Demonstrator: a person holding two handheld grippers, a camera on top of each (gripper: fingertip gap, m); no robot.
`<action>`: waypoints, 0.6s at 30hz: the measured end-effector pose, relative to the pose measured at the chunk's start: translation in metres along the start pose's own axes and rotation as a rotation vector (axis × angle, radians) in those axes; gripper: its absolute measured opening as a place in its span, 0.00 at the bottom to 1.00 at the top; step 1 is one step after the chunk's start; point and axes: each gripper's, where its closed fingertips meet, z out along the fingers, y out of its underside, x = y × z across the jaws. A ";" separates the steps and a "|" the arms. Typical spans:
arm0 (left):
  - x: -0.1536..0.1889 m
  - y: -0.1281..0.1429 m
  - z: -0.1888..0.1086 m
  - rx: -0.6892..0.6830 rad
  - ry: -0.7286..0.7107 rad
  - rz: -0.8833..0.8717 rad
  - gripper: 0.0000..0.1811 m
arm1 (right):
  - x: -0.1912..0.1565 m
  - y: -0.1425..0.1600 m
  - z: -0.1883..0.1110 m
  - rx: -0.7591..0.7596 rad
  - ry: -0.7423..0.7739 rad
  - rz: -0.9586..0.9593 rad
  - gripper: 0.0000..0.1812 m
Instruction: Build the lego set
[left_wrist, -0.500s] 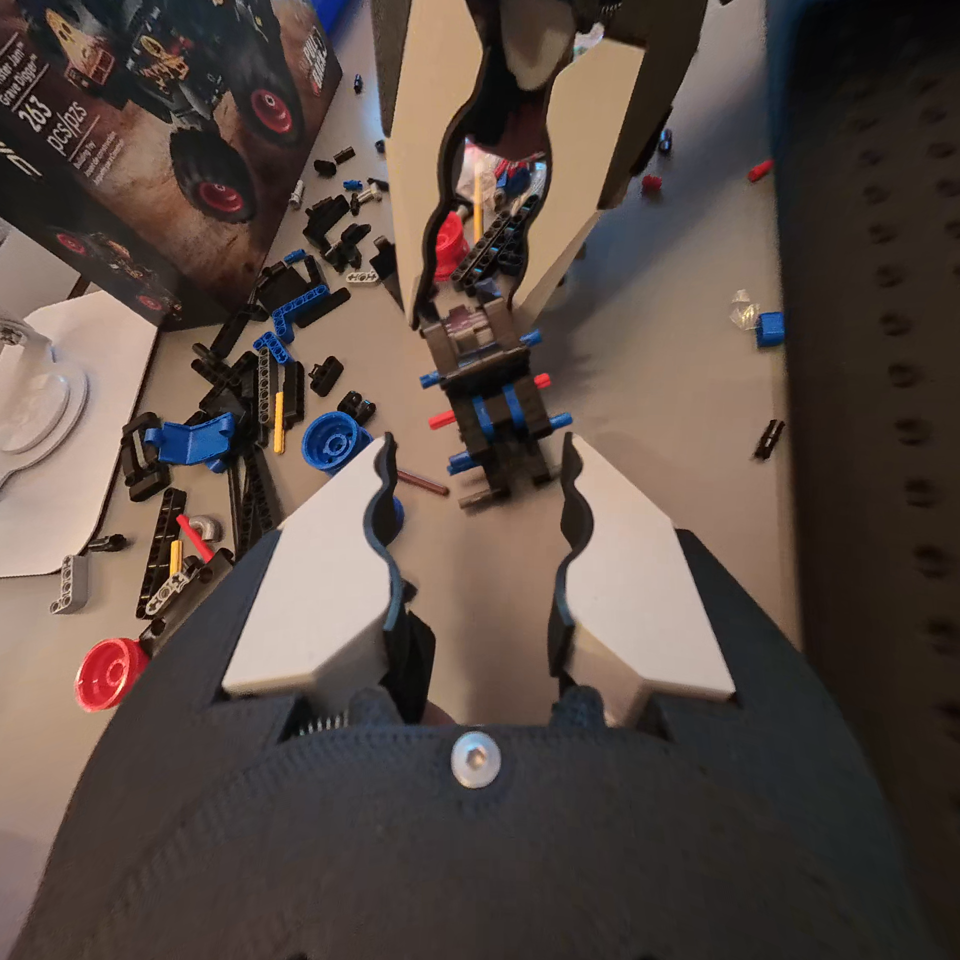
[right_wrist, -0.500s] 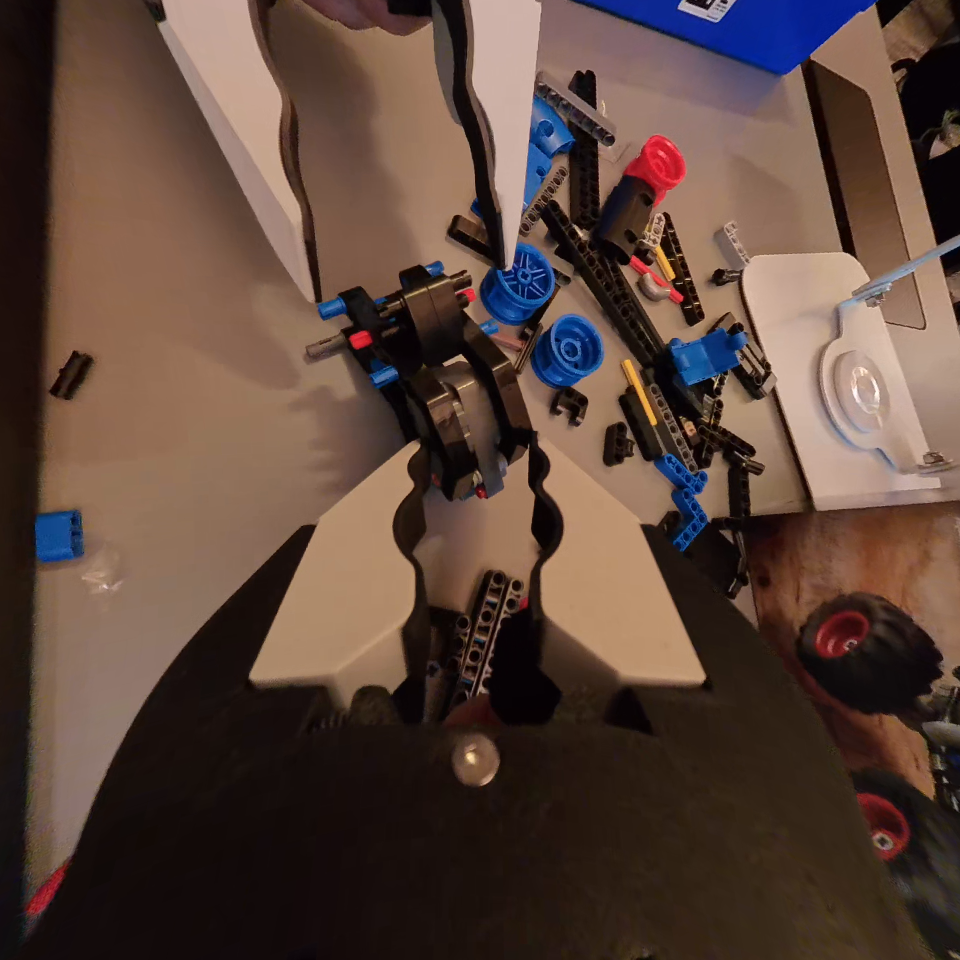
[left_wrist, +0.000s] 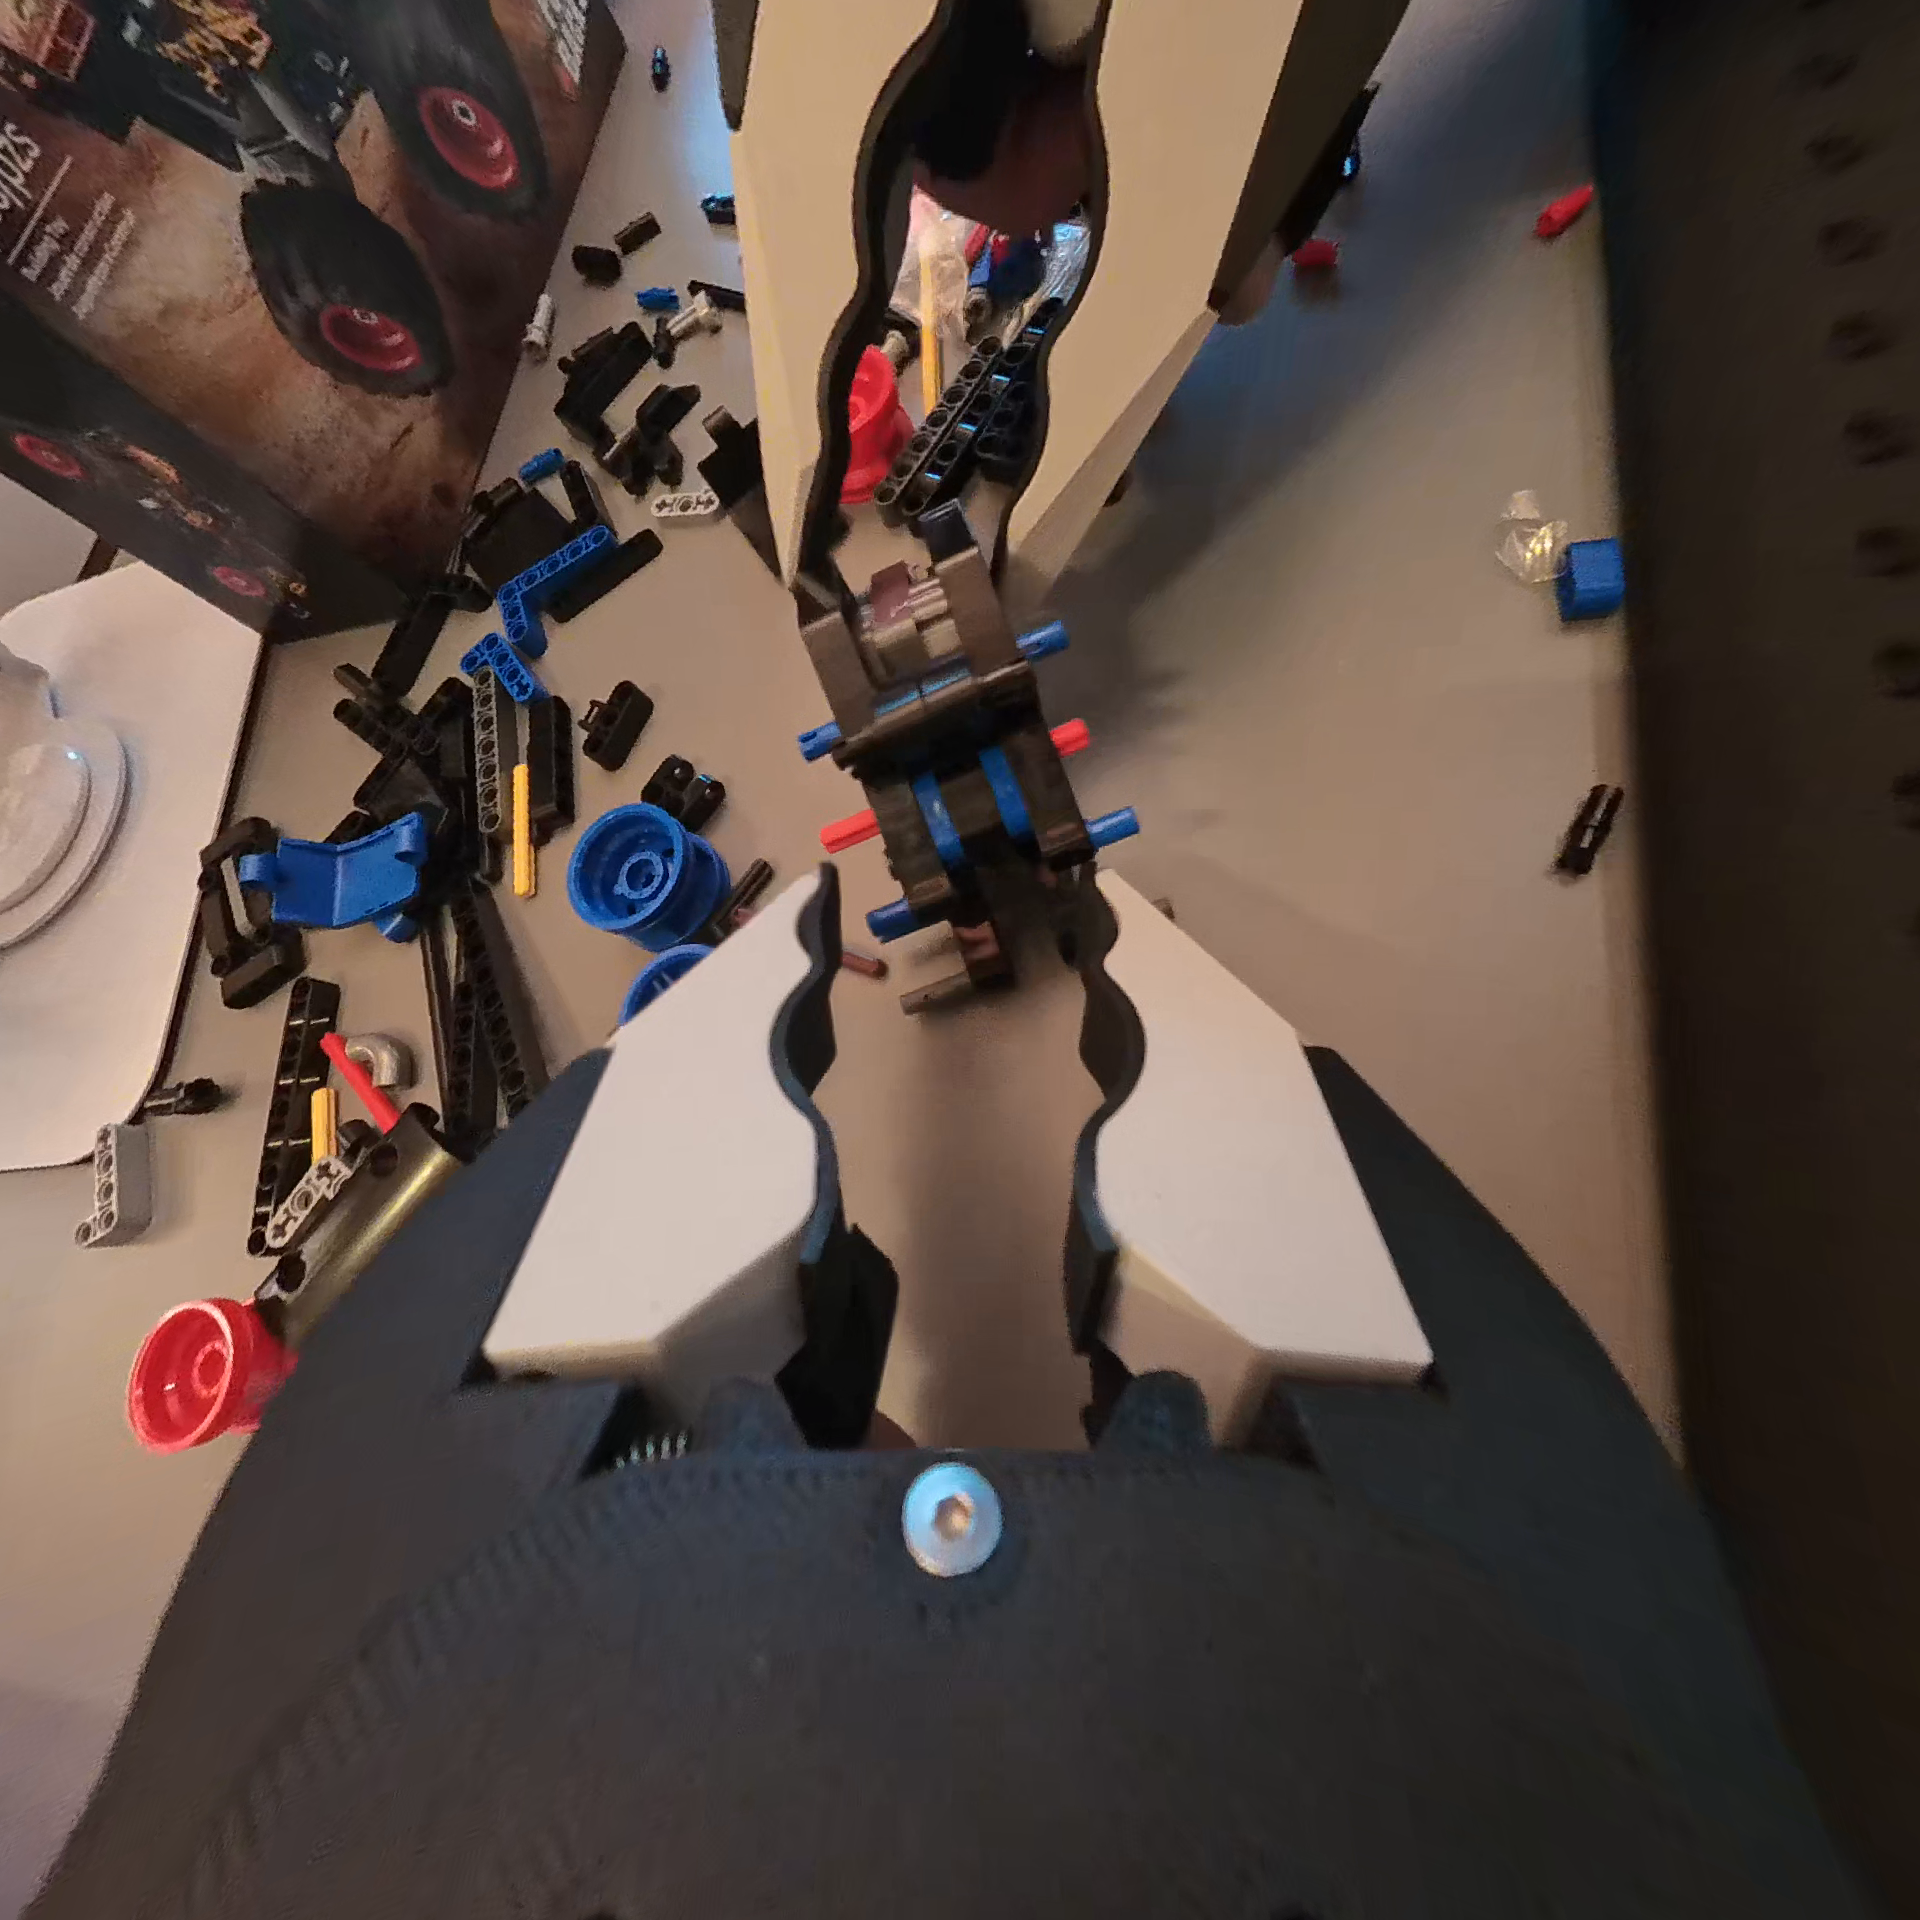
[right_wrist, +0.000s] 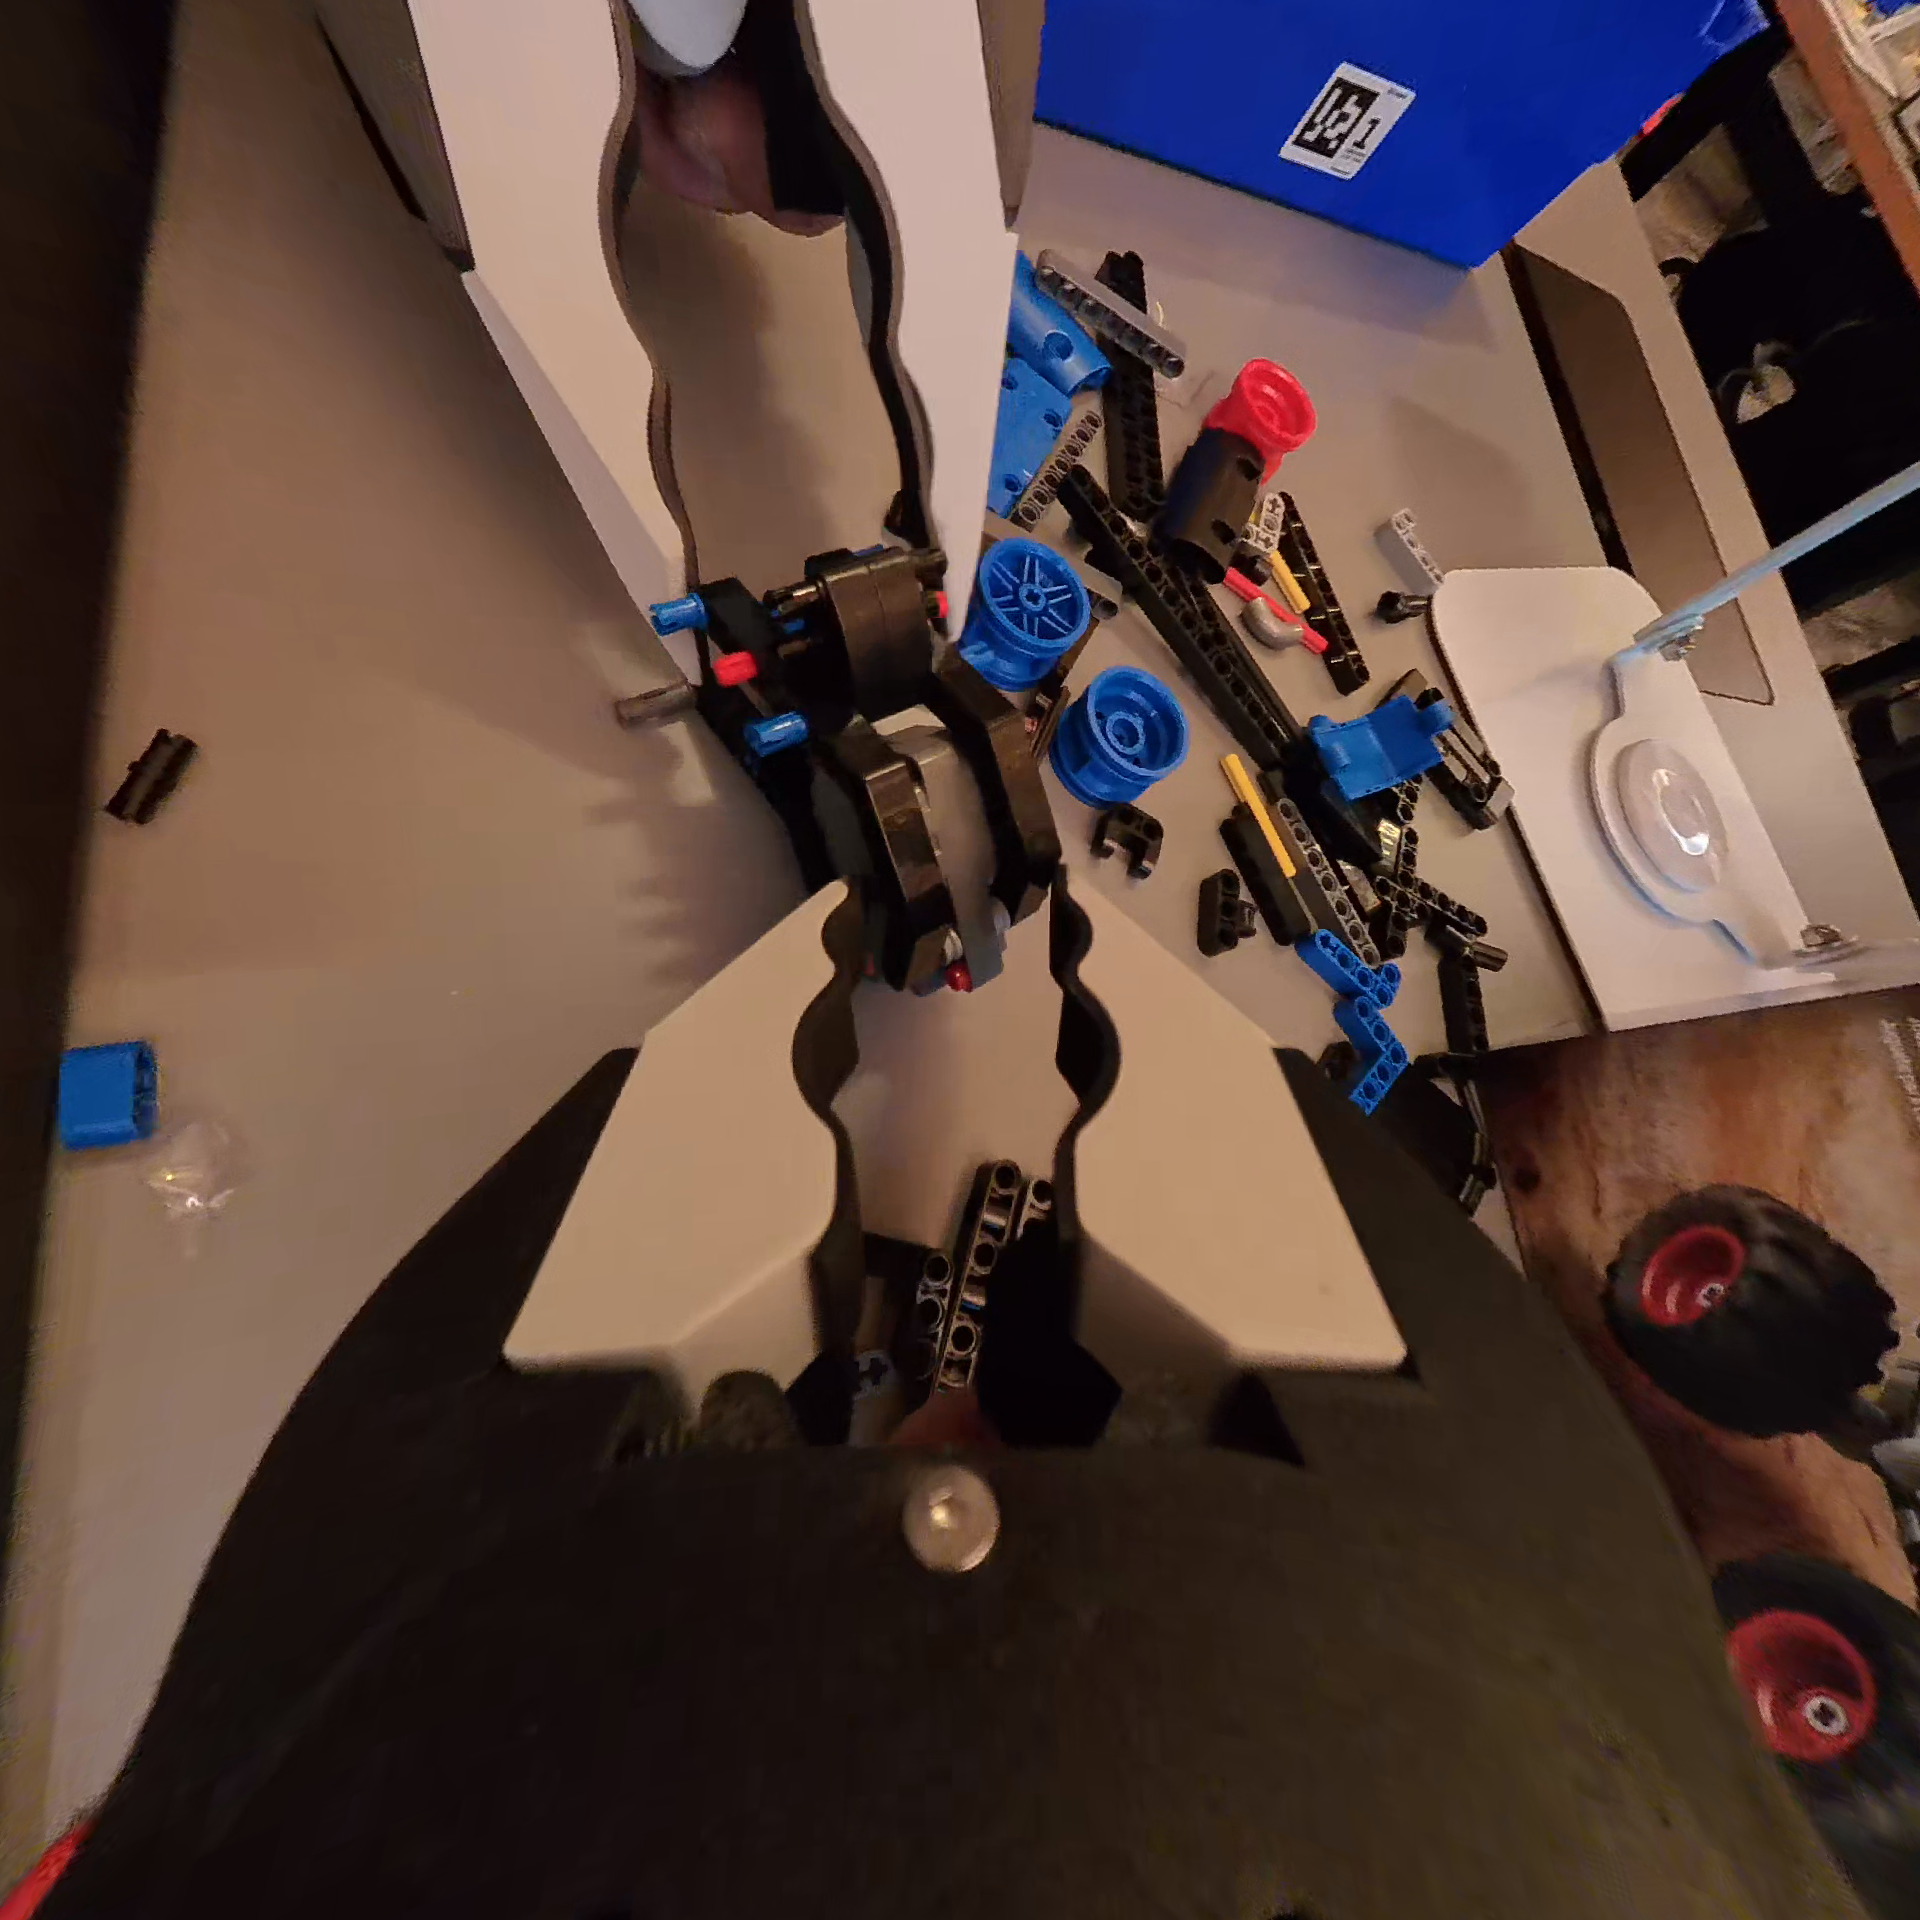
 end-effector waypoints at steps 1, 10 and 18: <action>0.000 -0.001 0.001 0.000 -0.005 0.003 0.24 | 0.001 0.000 0.000 -0.003 0.009 -0.007 0.18; -0.001 -0.002 0.005 -0.007 -0.020 0.011 0.31 | 0.003 -0.005 -0.002 0.052 0.046 -0.019 0.17; -0.004 -0.001 0.007 -0.013 -0.036 0.008 0.28 | 0.003 -0.003 -0.007 0.081 0.036 -0.006 0.10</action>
